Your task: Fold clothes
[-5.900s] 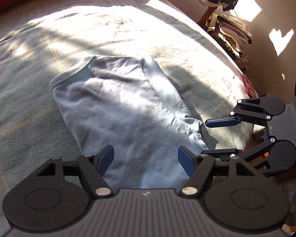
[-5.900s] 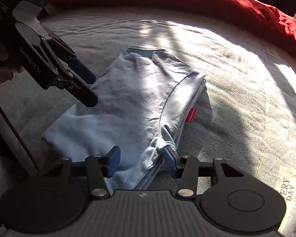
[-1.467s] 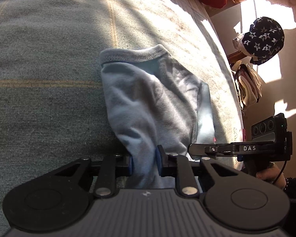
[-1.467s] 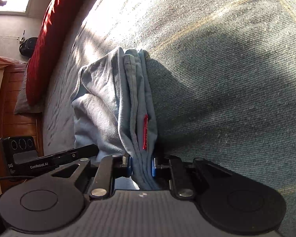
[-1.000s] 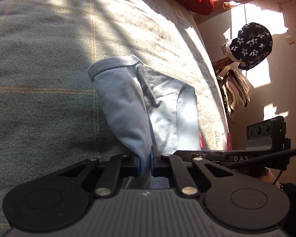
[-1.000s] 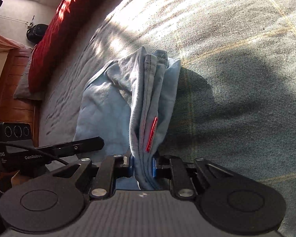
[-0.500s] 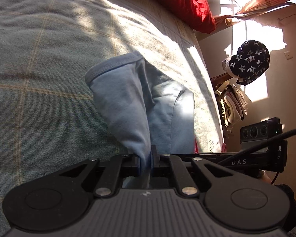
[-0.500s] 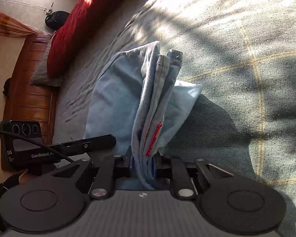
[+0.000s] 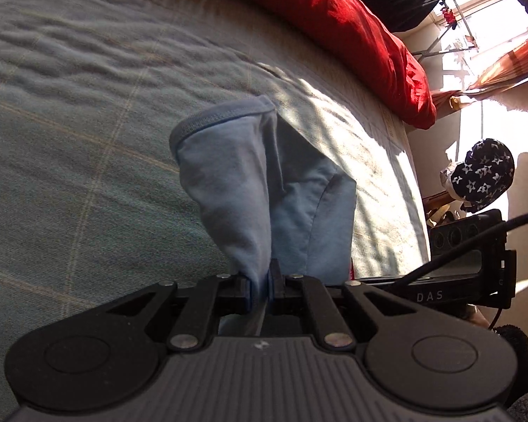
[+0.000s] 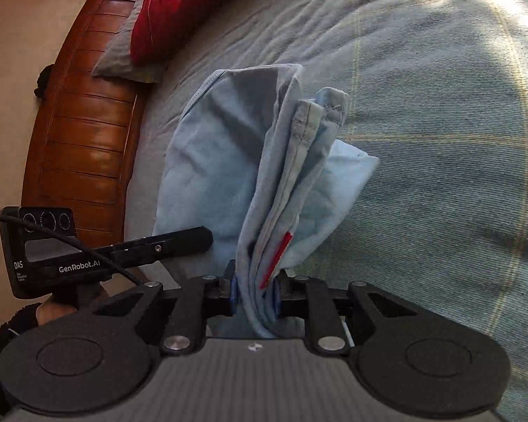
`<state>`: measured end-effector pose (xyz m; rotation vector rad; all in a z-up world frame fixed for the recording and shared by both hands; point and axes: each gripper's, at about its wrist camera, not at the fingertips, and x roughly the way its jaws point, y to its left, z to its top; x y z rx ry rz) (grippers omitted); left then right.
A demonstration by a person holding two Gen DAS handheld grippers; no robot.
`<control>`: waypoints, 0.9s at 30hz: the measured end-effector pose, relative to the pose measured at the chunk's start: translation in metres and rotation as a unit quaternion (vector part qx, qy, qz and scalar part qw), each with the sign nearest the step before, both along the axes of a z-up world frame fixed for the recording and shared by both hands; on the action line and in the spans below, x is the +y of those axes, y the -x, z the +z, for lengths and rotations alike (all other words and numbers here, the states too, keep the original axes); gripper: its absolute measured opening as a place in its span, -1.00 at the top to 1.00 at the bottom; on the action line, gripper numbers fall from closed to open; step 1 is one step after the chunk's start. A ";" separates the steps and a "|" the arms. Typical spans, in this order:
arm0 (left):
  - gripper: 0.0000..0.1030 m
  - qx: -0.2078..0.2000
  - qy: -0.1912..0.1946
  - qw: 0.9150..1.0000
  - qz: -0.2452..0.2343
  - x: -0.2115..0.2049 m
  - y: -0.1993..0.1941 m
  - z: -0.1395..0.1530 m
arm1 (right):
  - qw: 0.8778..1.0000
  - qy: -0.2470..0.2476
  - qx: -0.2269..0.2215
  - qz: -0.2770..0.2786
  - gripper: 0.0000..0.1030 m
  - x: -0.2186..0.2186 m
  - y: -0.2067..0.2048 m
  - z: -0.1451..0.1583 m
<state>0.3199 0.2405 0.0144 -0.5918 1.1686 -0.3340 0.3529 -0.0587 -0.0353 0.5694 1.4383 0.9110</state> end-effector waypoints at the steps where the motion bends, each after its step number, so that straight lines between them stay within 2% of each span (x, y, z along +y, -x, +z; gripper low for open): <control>1: 0.89 -0.001 -0.004 1.000 0.008 0.013 0.002 0.002 | 1.000 -0.003 0.002 0.009 0.57 0.016 0.000 0.000; 10: 0.89 0.004 -0.039 0.996 0.078 0.138 0.019 0.022 | 0.996 -0.034 0.025 0.082 0.55 0.159 0.005 0.002; 16: 0.89 0.005 -0.075 0.993 0.092 0.210 0.022 0.031 | 0.992 -0.052 0.043 0.105 0.52 0.240 0.015 -0.001; 22: 0.89 0.007 -0.108 0.989 0.103 0.263 0.022 0.033 | 0.991 -0.064 0.046 0.112 0.45 0.300 0.025 -0.003; 27: 0.89 -0.001 -0.130 0.985 0.112 0.293 0.017 0.033 | 0.990 -0.074 0.047 0.109 0.47 0.326 0.028 -0.007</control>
